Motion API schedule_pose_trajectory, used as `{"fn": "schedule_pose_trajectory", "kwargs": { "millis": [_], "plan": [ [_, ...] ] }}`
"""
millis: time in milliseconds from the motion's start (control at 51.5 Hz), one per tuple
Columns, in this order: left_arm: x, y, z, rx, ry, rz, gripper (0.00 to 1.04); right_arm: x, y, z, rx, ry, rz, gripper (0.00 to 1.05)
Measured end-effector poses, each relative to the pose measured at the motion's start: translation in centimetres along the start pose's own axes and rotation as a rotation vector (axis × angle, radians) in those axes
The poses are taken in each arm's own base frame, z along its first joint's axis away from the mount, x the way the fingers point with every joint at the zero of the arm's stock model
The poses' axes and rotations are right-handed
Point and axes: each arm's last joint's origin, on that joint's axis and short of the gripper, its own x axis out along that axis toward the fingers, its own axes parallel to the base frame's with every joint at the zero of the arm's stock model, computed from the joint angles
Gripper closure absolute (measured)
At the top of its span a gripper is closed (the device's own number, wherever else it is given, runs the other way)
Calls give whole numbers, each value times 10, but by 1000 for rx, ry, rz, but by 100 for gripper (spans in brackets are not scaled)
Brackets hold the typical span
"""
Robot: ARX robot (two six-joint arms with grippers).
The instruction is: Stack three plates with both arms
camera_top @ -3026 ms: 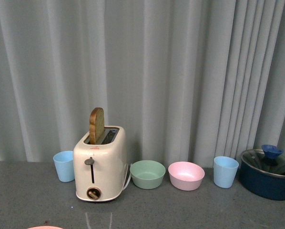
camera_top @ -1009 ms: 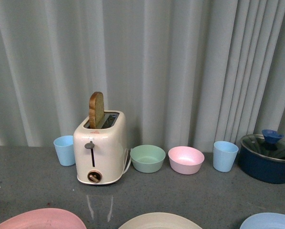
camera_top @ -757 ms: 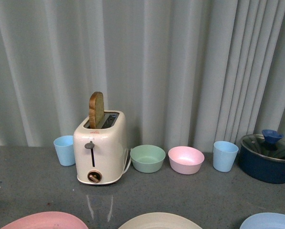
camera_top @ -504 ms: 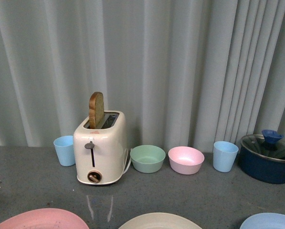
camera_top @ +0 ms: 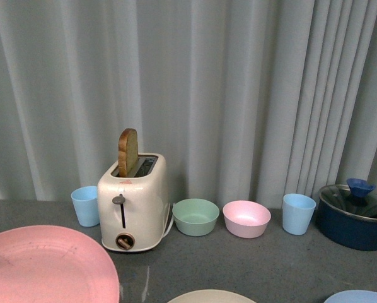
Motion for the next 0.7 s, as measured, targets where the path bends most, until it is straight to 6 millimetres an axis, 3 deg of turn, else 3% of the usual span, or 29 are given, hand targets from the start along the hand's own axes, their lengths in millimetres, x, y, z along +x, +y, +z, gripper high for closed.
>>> {"fn": "schedule_pose_trajectory", "kwargs": {
  "millis": [136, 310, 543, 698],
  "plan": [
    [-16, -32, 20, 3, -16, -75, 101, 0, 0, 0, 0, 0, 0, 7],
    [-19, -76, 34, 30, -27, -163, 101, 0, 0, 0, 0, 0, 0, 7],
    [-3, -153, 46, 119, -17, -247, 101, 0, 0, 0, 0, 0, 0, 7],
    [12, -182, 50, 141, 3, -268, 101, 0, 0, 0, 0, 0, 0, 7]
  ]
}}
